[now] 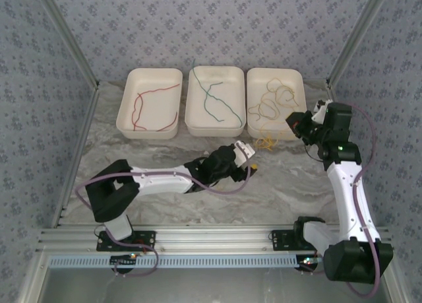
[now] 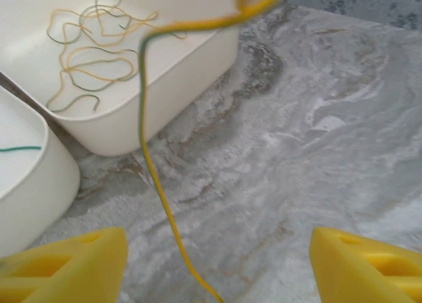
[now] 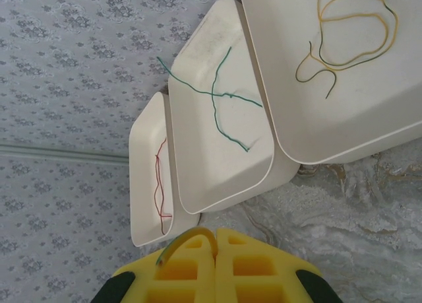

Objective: Untangle the cables

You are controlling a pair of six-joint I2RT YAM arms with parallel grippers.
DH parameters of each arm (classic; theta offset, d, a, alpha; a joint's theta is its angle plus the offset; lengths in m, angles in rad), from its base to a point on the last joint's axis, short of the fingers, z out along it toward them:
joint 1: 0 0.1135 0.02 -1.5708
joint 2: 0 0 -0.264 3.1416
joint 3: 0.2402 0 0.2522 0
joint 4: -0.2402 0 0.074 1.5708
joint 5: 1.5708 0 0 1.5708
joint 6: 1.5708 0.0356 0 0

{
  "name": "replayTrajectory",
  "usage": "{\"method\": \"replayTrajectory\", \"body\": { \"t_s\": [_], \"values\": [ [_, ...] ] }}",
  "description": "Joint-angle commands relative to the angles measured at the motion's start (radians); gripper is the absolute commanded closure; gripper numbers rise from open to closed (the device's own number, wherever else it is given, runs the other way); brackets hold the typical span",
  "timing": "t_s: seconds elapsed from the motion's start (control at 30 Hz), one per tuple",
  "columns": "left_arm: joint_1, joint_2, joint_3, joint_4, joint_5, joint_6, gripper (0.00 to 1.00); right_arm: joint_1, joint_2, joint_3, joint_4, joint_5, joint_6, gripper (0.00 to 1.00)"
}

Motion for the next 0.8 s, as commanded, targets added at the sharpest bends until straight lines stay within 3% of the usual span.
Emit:
{"method": "replayTrajectory", "body": {
  "t_s": [0.0,0.2,0.27,0.3,0.4,0.77],
  "values": [
    [0.005,0.031,0.06,0.132,-0.069,0.083,0.24,0.006,-0.024,0.011,-0.009,-0.041,0.028,1.0],
    [0.007,0.104,0.128,0.162,-0.076,0.078,0.24,0.008,-0.033,0.005,-0.002,-0.047,0.046,1.0],
    [0.02,0.127,0.151,0.166,-0.057,0.061,0.32,0.009,-0.036,0.002,0.008,-0.052,0.061,1.0],
    [0.027,0.135,0.167,0.16,-0.048,0.046,0.42,0.009,-0.038,0.0,0.014,-0.053,0.067,1.0],
    [0.046,0.13,0.186,0.129,-0.054,-0.003,1.0,0.007,-0.043,0.006,-0.006,-0.028,0.059,1.0],
    [0.076,-0.193,-0.103,0.017,-0.158,-0.014,1.0,-0.134,-0.031,0.073,-0.063,0.127,-0.019,1.0]
  ]
}}
